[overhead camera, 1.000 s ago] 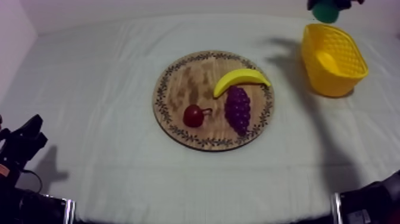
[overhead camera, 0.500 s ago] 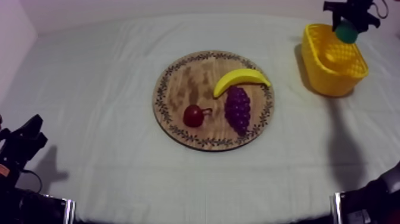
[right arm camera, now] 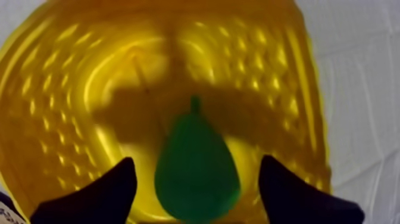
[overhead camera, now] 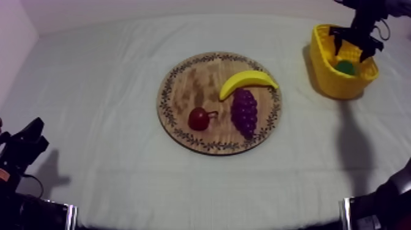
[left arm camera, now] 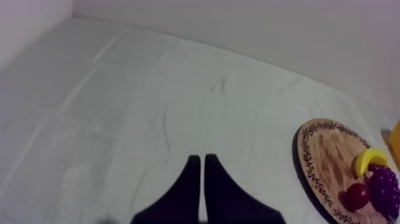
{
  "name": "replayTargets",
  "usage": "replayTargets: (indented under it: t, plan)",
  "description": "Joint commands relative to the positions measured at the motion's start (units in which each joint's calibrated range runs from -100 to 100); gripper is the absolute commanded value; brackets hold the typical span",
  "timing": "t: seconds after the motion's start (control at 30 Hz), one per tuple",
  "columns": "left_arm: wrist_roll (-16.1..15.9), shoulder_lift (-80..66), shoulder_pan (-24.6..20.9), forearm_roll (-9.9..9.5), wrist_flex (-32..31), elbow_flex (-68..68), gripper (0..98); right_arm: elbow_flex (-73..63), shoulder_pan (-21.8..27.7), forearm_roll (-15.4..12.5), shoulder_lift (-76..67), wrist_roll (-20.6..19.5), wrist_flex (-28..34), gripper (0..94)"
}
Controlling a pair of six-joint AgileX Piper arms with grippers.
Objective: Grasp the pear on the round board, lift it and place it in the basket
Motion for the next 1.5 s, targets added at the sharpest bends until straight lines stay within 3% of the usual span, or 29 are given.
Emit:
replayTargets:
  t: [0.0, 0.13, 0.37, 0.6, 0.8, 1.1, 1.27, 1.47]
  plan:
    - [0.0, 0.0, 0.0, 0.01, 0.0, 0.0, 0.1, -0.4, -0.1, -0.1, -0.2, -0.4, 0.4, 69.5]
    - [0.0, 0.0, 0.0, 0.01, 0.0, 0.0, 0.1, 0.0, -0.6, 0.5, -3.0, -1.5, 0.3, 70.8]
    - [0.0, 0.0, 0.0, 0.01, 0.0, 0.0, 0.1, 5.1, -2.6, 1.3, -15.5, -3.2, -3.0, 60.9]
    - [0.1, 0.0, 0.0, 0.01, 0.0, 0.0, 0.1, 17.0, -5.0, 2.8, -33.1, -5.9, -10.3, 55.1]
    - [0.1, 0.0, 0.0, 0.01, 0.0, 0.0, 0.1, 29.1, -7.6, 4.1, -48.9, -7.7, -16.8, 42.4]
    - [0.1, 0.0, 0.0, 0.01, 0.0, 0.0, 0.1, 51.6, -8.4, -0.8, -69.5, -4.9, -30.7, 19.4]
    - [0.1, 0.0, 0.0, 0.01, 0.0, 0.0, 0.1, 62.0, -8.0, -5.3, -79.5, -1.1, -32.9, 6.0]
    - [0.1, 0.0, 0.0, 0.01, 0.0, 0.0, 0.1, 75.6, -6.2, -10.4, -92.9, 2.2, -36.5, 1.1]
